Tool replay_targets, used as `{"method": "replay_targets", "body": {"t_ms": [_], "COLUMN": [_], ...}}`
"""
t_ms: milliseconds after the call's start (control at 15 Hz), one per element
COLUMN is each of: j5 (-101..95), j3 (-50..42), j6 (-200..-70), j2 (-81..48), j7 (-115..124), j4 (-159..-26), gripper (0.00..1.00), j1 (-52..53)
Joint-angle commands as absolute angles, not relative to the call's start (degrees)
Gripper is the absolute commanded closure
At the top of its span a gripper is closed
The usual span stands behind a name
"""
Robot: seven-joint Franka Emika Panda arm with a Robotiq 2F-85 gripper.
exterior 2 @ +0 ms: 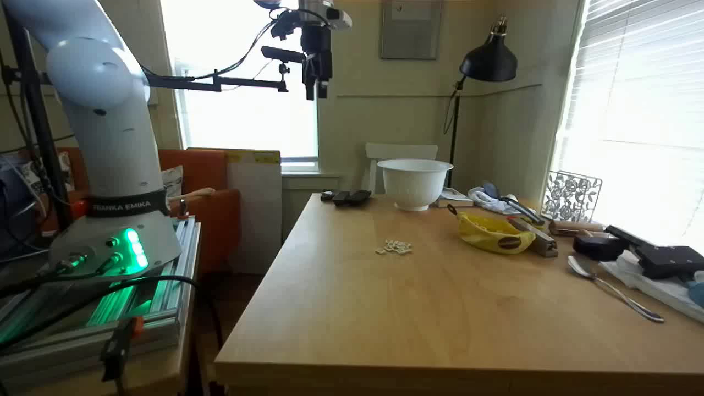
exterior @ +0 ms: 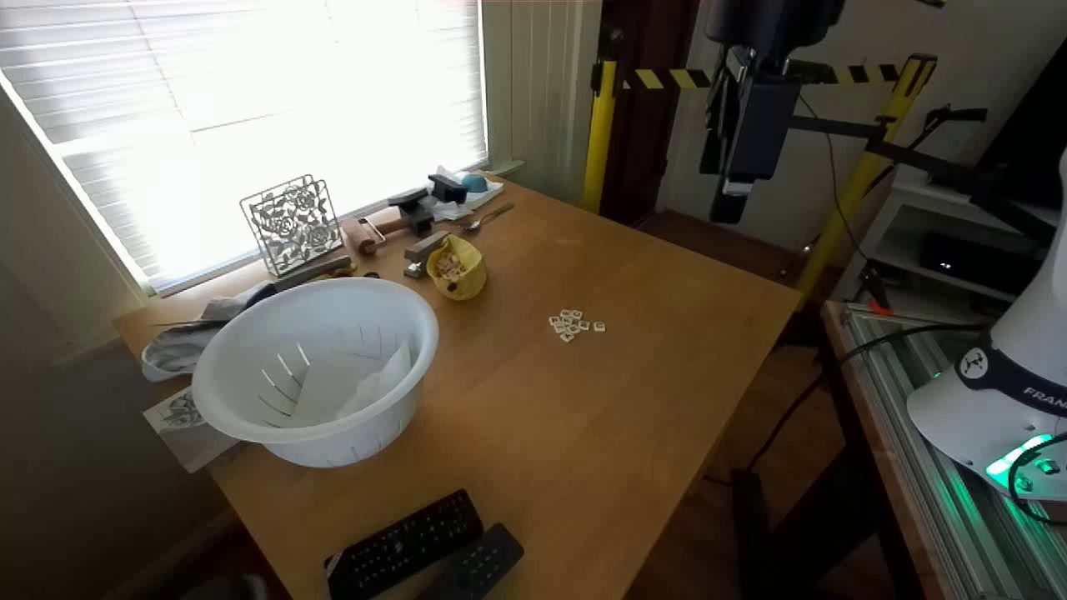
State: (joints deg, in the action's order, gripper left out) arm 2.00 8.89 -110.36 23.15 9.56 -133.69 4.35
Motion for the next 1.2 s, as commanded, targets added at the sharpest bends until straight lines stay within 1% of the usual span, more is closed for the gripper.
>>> {"method": "replay_targets", "body": {"t_ms": [0, 333, 533, 800, 1133], "j5": [1.85, 1.84, -0.13, 1.51, 3.10], "j3": [8.55, 8.56, 7.63, 3.82, -0.97], "j6": [-110.22, -110.22, -112.63, -120.37, -133.39], "j2": [23.10, 23.10, 19.09, 12.99, 3.47], "j7": [9.70, 9.70, 15.38, 16.50, 4.35], "j4": [-133.57, -133.57, -133.19, -132.98, -132.97], "gripper": [0.00, 0.00, 0.00, 0.00, 0.00], "j1": [4.74, 4.74, 1.35, -1.46, -1.74]}}
